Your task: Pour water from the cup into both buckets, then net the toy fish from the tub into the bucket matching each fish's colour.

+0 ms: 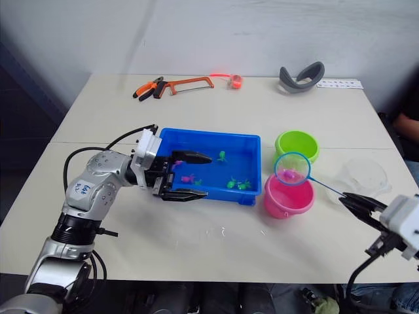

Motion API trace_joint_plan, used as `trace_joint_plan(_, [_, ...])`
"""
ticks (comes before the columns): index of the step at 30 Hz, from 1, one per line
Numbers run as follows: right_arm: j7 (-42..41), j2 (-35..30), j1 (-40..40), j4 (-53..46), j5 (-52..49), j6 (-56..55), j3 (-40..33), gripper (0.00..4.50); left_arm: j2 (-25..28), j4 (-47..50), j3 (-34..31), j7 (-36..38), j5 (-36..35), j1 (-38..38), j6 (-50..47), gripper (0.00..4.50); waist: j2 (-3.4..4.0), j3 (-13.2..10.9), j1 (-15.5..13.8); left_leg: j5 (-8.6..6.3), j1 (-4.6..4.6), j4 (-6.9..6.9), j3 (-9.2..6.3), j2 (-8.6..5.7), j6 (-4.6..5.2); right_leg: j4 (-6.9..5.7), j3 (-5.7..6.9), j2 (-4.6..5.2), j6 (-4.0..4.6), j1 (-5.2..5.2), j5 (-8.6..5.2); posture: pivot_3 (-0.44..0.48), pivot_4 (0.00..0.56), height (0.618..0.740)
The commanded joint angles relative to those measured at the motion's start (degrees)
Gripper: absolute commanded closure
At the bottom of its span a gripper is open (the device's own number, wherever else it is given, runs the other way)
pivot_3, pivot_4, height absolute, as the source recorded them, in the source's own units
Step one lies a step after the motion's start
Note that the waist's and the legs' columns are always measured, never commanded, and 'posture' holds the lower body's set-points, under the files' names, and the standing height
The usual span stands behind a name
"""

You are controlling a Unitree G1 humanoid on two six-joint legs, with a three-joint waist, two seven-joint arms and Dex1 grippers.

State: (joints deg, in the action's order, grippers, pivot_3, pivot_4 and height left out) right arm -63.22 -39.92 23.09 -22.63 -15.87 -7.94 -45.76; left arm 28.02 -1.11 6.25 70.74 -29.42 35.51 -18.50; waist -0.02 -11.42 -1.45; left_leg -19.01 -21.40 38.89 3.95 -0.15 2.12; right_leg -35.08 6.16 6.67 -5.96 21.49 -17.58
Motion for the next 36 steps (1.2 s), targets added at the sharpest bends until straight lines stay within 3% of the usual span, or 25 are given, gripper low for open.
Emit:
trace_joint_plan(1, [1.3, 0.3, 1.2, 5.5, 4.5, -14.2, -1.2, 4.5, -0.3, -0.8, -0.5, 0.7, 0.9, 1.5, 2.1, 0.01, 0.0, 0.0, 0.0, 0.0, 0.0, 0.02, 0.0, -0.01, 0.0, 0.03, -0.01, 0.0, 0.0, 0.0, 0.0, 0.0, 0.15, 0.74])
trace_joint_plan(5, [4.4, -0.3, 1.3, 9.7, 8.2, -23.9, 0.1, 4.5, -0.7, -2.1, -0.8, 1.0, 1.0, 1.9, 3.0, 0.01, 0.0, 0.0, 0.0, 0.0, 0.04, 0.04, 0.0, 0.0, 0.0, 0.07, -0.05, 0.03, 0.0, -0.01, 0.0, 0.0, 0.15, 0.74])
trace_joint_plan(7, [6.8, -1.9, 1.1, 12.8, 15.4, -34.0, 0.5, 4.5, -0.8, -2.6, -1.0, 1.2, 1.0, 1.9, 3.4, 0.01, 0.0, 0.0, 0.1, 0.01, 0.06, 0.04, 0.0, 0.01, -0.02, 0.07, -0.05, 0.03, 0.01, -0.01, 0.0, 0.0, 0.15, 0.74])
trace_joint_plan(14, [22.0, -2.4, -1.7, 18.0, 32.1, -51.8, -5.1, 4.5, 0.0, -4.3, -1.7, 2.6, 1.3, 1.8, 4.8, 0.01, 0.01, 0.0, 0.1, 0.03, 0.09, 0.04, 0.02, 0.01, -0.05, 0.07, -0.08, 0.03, 0.03, -0.01, -0.01, 0.0, 0.15, 0.74])
trace_joint_plan(30, [42.9, -2.6, -0.4, 25.2, 48.6, -61.0, -3.9, 4.5, -1.5, -6.2, -2.1, 2.2, 1.3, 2.0, 6.0, 0.01, 0.01, 0.0, 0.1, 0.04, 0.1, 0.06, 0.02, 0.02, -0.06, 0.05, -0.11, 0.02, 0.04, -0.02, -0.02, 0.0, 0.15, 0.74])
trace_joint_plan(36, [47.9, -1.8, -1.1, 19.5, 49.7, -59.9, -3.7, 4.5, -1.5, -6.7, -2.4, 2.3, 1.2, 2.1, 6.2, 0.01, 0.01, 0.0, 0.2, 0.04, 0.1, 0.06, 0.02, 0.03, -0.06, 0.03, -0.13, 0.02, 0.05, -0.02, -0.03, 0.0, 0.15, 0.74])
